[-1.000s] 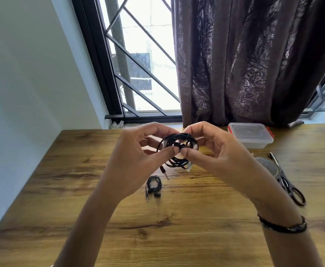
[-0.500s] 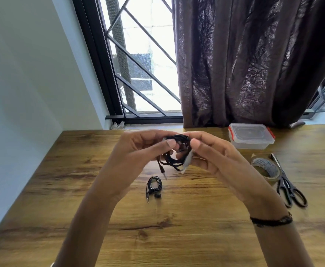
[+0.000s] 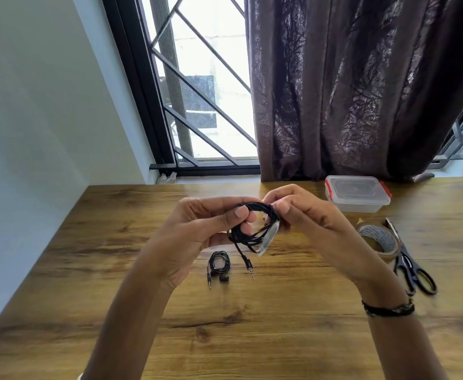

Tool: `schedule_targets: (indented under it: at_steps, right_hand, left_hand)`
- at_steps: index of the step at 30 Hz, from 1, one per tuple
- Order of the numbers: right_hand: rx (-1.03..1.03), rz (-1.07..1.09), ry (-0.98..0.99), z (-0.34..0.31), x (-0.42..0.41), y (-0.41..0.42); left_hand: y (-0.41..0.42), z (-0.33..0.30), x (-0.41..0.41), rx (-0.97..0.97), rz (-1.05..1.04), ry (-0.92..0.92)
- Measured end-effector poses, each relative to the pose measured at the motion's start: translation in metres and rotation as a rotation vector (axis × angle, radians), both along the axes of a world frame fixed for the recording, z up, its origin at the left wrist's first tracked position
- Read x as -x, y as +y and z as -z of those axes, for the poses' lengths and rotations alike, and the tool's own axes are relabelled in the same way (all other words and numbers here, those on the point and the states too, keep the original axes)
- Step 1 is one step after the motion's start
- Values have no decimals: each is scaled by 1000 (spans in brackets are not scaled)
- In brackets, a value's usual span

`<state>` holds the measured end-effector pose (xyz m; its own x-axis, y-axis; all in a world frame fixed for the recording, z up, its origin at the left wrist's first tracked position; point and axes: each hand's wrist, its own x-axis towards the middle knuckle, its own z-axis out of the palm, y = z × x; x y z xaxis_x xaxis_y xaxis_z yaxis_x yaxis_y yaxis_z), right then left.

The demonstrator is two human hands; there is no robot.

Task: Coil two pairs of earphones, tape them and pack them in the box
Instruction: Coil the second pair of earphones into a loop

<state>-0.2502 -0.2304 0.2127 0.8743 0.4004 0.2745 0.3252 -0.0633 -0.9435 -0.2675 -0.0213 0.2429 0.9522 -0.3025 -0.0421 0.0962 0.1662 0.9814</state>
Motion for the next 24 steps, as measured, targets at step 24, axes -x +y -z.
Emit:
schedule_targets:
  at_steps: [24]
  right_hand:
    - [-59,451,237,61,14,30]
  left_hand:
    - [-37,69,1,329,-293,307]
